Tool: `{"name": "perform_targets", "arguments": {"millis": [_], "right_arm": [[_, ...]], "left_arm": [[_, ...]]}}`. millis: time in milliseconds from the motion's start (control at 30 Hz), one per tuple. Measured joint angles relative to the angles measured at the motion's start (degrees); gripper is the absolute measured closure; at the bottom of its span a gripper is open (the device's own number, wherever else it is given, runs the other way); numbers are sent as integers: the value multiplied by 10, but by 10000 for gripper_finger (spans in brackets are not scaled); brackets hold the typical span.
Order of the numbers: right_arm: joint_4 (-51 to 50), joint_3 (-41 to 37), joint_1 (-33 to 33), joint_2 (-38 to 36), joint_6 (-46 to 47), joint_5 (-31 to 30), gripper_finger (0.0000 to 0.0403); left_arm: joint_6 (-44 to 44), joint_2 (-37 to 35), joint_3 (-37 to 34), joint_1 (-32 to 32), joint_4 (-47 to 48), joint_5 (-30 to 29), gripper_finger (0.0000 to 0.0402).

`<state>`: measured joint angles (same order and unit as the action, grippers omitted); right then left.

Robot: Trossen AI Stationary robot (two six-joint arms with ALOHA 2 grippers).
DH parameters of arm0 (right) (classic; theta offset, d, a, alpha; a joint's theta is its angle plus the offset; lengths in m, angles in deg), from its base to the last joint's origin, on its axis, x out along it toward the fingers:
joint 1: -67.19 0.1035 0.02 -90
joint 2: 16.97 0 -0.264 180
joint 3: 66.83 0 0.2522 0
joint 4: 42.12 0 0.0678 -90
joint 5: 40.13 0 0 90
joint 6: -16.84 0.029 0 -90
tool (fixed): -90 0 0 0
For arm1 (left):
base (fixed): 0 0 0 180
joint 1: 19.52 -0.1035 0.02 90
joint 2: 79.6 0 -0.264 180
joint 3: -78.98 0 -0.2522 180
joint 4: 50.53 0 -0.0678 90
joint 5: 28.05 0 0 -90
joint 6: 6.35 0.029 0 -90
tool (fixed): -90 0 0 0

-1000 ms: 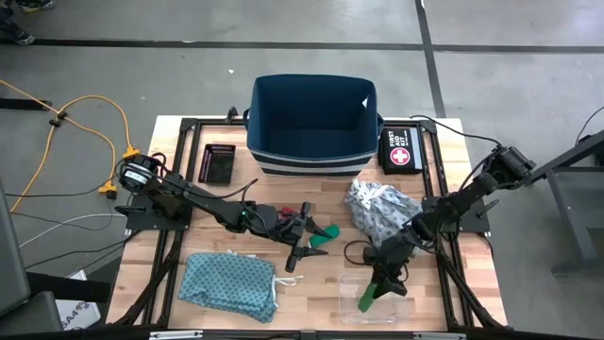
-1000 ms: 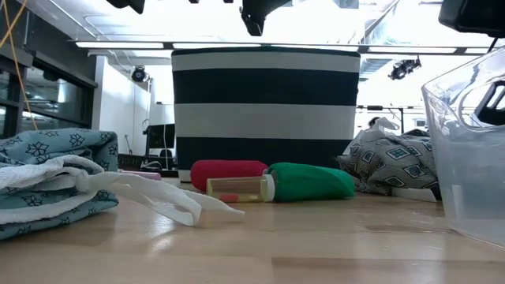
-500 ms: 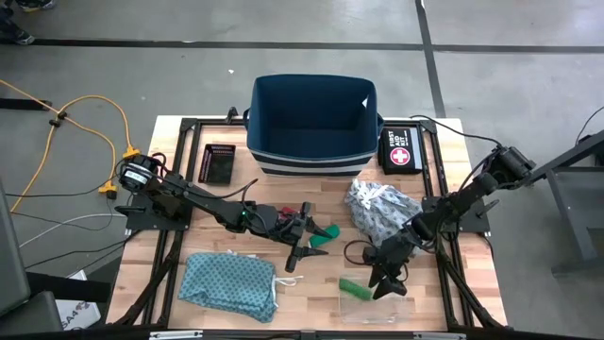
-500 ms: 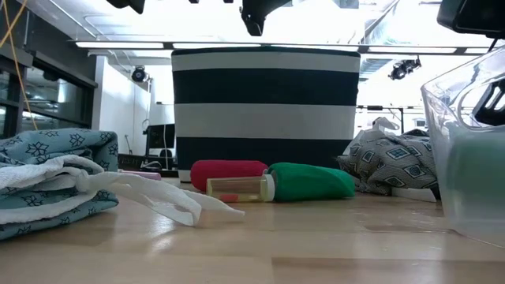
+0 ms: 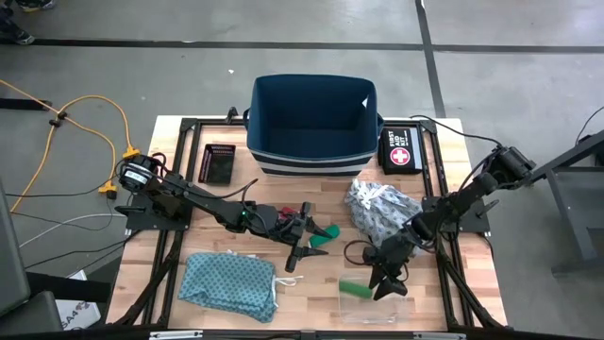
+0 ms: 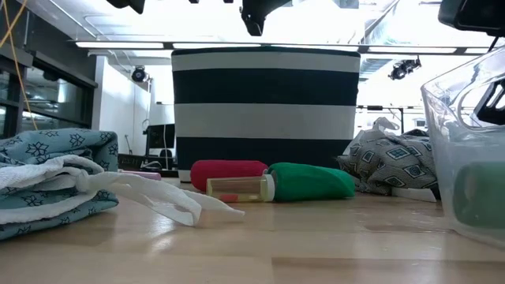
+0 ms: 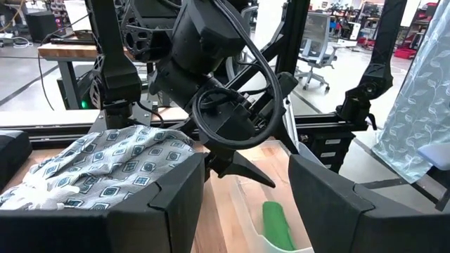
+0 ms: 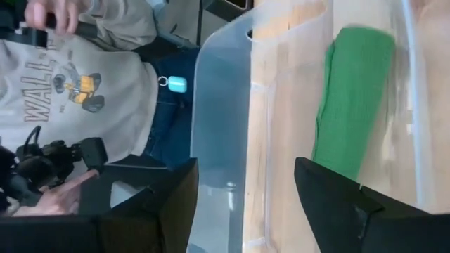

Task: Pick & Place Medicine items
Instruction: Put the light blue bandage into the transparent bin

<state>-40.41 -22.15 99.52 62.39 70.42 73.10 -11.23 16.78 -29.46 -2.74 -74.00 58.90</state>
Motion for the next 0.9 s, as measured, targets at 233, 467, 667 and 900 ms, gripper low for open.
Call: {"name": "perform_targets", "arguments": {"millis": [233, 467, 667, 900], "right_arm": [[16, 0, -63, -18, -39, 48, 179], [15, 0, -117, -40, -86, 74, 179], [22, 0, -154, -45, -147, 67, 179], [31, 0, -190, -45, -220, 30, 179]], "left_arm": [[18, -7, 0, 0, 3, 0, 203], [21, -76, 0, -2, 140, -43, 203], [10, -141, 0, -2, 264, -50, 203], [-1, -225, 0, -1, 367, -51, 203]]}}
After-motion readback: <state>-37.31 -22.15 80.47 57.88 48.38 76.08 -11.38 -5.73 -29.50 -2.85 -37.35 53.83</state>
